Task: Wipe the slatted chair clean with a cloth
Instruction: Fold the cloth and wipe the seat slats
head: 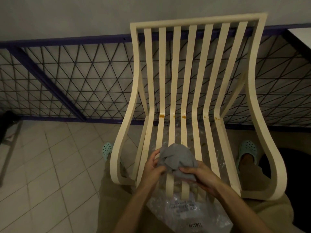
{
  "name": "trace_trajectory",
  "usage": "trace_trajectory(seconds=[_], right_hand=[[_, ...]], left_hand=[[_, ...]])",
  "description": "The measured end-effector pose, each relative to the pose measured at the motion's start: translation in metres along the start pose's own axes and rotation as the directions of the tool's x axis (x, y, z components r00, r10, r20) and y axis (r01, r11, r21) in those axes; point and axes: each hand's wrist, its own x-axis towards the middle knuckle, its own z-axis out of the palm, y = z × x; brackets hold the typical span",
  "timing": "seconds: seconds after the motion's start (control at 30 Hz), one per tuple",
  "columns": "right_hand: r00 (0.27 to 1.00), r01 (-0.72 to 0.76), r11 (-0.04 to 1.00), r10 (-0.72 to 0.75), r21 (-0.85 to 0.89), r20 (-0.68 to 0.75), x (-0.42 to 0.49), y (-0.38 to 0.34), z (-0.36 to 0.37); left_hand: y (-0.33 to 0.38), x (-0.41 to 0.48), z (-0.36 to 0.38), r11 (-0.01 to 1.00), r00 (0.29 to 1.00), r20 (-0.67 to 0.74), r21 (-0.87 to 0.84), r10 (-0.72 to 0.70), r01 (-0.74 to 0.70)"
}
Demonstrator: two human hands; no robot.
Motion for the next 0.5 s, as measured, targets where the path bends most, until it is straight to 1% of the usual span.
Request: trace_trajectory(seconds=[0.07, 0.1, 0.17, 0.2, 0.27, 0.3, 0.37, 0.43, 0.5], right_hand=[[0.997, 0.003, 0.991, 0.007, -0.134, 0.072, -0.005, -0.005, -0.001], [0.995, -0.007, 0.984, 0.025, -0.178, 0.099, -0.009, -0.008, -0.001], [0.993, 0.003, 0.983, 0.019, -0.182, 0.115, -0.014, -0.011, -0.001], [0.996, 0.021, 0.99, -0.008, -0.137, 0.092, -0.014, -0.011, -0.001], [0.997, 0.068, 0.997, -0.067, 0.035, -0.035, -0.015, -0.01, -0.007], [0.994, 0.081, 0.985, -0.068, 0.153, -0.086, -0.012, -0.01, -0.006], [0.982, 0.12, 0.925, -0.058, 0.361, -0.179, -0.01, -0.009, -0.015], [0.965, 0.171, 0.884, -0.061, 0.434, -0.256, -0.011, -0.011, -0.024], [0.937, 0.224, 0.884, -0.081, 0.41, -0.339, -0.015, -0.013, -0.039]], left_hand=[[-0.003, 0.003, -0.005, 0.998, 0.999, 0.002, -0.053, -0.044, 0.044], [-0.003, 0.005, -0.006, 0.997, 0.999, 0.012, -0.05, -0.053, 0.054], [-0.004, 0.008, -0.005, 0.998, 0.998, 0.028, -0.011, -0.055, 0.055], [-0.005, 0.009, -0.004, 0.998, 0.998, 0.024, 0.006, -0.055, 0.055], [-0.008, 0.012, 0.006, 0.997, 0.997, 0.022, 0.015, -0.074, 0.074], [-0.009, 0.013, 0.008, 0.996, 0.996, 0.003, 0.007, -0.087, 0.087], [-0.007, 0.016, 0.024, 0.994, 0.994, -0.028, -0.006, -0.11, 0.11], [-0.004, 0.022, 0.041, 0.994, 0.991, -0.081, -0.003, -0.109, 0.109], [-0.002, 0.029, 0.056, 0.995, 0.99, -0.116, 0.042, -0.081, 0.086]])
